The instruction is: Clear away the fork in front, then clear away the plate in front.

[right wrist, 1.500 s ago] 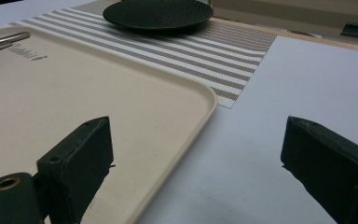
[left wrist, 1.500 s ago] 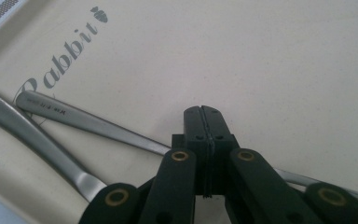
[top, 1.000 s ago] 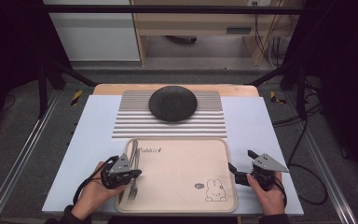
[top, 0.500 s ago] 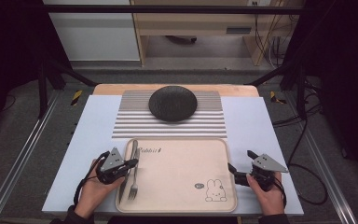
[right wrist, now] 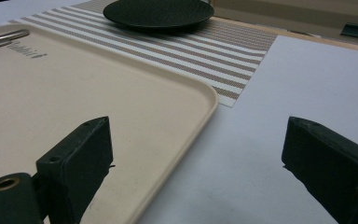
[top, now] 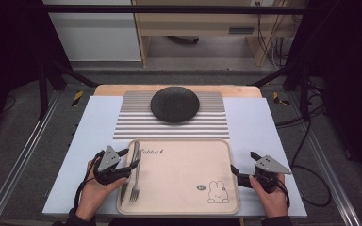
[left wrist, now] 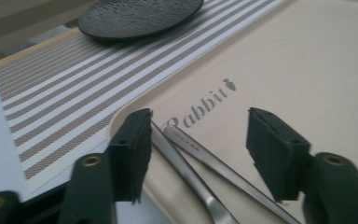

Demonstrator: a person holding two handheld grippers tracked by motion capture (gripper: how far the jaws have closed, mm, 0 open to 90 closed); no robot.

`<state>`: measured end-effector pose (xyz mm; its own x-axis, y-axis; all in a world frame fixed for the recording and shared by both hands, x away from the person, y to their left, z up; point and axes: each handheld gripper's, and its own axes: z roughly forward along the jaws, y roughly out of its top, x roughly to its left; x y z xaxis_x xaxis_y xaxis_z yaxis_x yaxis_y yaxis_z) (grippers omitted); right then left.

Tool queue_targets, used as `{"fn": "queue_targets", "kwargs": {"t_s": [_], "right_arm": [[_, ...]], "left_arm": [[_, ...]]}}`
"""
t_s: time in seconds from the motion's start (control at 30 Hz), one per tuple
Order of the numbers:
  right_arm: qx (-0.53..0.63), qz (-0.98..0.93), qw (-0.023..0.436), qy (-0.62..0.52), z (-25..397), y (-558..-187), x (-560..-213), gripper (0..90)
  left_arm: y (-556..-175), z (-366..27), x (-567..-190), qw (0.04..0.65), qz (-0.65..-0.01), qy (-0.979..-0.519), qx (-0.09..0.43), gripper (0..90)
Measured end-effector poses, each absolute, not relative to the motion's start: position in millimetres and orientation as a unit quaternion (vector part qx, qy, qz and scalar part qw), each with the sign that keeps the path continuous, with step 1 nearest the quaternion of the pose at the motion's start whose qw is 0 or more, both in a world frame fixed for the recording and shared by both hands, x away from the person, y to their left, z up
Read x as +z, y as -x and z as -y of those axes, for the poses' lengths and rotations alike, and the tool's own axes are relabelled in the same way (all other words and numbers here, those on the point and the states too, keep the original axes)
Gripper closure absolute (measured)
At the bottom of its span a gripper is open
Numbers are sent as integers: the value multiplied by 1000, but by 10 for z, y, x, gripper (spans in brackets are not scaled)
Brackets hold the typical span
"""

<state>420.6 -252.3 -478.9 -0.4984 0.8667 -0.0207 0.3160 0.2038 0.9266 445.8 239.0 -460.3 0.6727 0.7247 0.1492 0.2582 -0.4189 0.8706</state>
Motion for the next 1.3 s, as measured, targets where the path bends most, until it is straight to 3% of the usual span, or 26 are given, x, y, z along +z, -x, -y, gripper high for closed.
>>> {"fn": "queue_targets", "kwargs": {"t_s": [0.5, 0.73, 1.3], "right_arm": [[477, -722, 284, -413, 2527, -4214, -4801, 81], [469, -729, 281, -411, 2508, -4231, -4808, 73], [480, -714, 286, -423, 2620, -4182, -4779, 67]], "left_arm": [[-4592, -2409, -4418, 425, -284, -801, 311, 66], [-4844, -2361, -4225, 437, -250, -806, 310, 61], [-5383, -1865, -3875, 373, -159, -860, 310, 106]]}}
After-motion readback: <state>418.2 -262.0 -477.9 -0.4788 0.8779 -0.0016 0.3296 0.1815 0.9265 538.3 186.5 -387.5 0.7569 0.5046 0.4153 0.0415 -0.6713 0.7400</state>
